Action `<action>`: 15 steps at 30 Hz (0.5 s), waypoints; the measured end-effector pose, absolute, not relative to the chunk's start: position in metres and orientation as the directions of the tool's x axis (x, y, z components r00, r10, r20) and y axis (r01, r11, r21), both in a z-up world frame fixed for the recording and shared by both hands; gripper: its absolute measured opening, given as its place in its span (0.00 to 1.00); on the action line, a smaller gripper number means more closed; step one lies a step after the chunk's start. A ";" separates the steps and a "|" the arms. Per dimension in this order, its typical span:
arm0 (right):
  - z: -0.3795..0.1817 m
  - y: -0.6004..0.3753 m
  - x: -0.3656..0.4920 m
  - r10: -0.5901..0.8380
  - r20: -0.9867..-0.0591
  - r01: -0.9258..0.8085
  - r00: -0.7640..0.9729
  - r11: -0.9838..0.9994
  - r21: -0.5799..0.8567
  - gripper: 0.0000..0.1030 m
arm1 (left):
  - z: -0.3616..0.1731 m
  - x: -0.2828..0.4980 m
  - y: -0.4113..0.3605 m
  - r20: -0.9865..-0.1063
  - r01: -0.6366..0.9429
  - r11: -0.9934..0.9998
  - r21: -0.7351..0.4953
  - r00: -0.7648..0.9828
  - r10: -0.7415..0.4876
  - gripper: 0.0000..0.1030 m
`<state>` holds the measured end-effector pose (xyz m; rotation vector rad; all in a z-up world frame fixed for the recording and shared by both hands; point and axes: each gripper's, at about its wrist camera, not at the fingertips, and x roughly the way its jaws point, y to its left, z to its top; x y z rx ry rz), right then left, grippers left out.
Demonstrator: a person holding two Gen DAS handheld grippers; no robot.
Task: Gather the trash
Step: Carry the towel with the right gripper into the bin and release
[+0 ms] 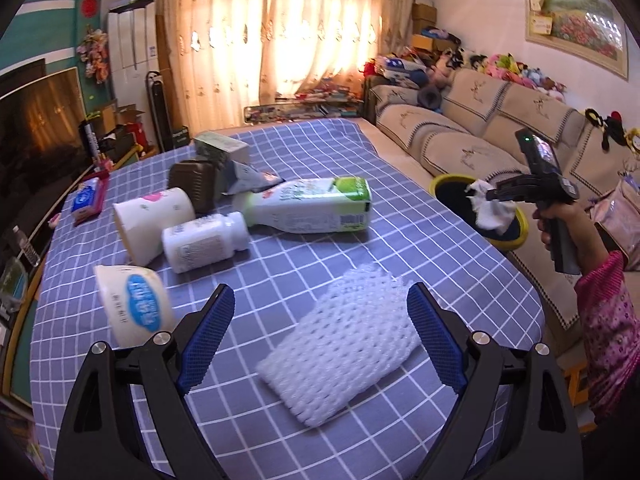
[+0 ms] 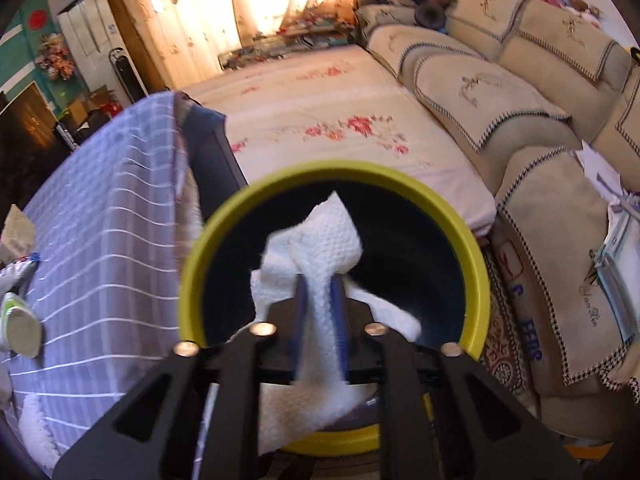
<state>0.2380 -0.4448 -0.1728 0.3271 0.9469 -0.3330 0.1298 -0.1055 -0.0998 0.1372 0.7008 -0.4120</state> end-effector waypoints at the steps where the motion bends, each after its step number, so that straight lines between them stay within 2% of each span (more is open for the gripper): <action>1: -0.175 -0.445 0.237 -0.138 -0.830 0.419 0.541 0.899 0.124 0.30 | -0.102 0.131 -0.107 -0.655 0.418 0.908 -0.016 0.682 -0.325 0.86; 9: -0.172 -0.440 0.225 -0.108 -0.814 0.399 0.571 0.903 0.161 0.38 | -0.128 0.143 -0.127 -0.721 0.549 0.835 -0.032 0.566 -0.400 0.86; 15: -0.166 -0.431 0.217 -0.085 -0.808 0.373 0.584 0.911 0.174 0.39 | -0.146 0.152 -0.139 -0.761 0.658 0.752 0.031 0.503 -0.409 0.89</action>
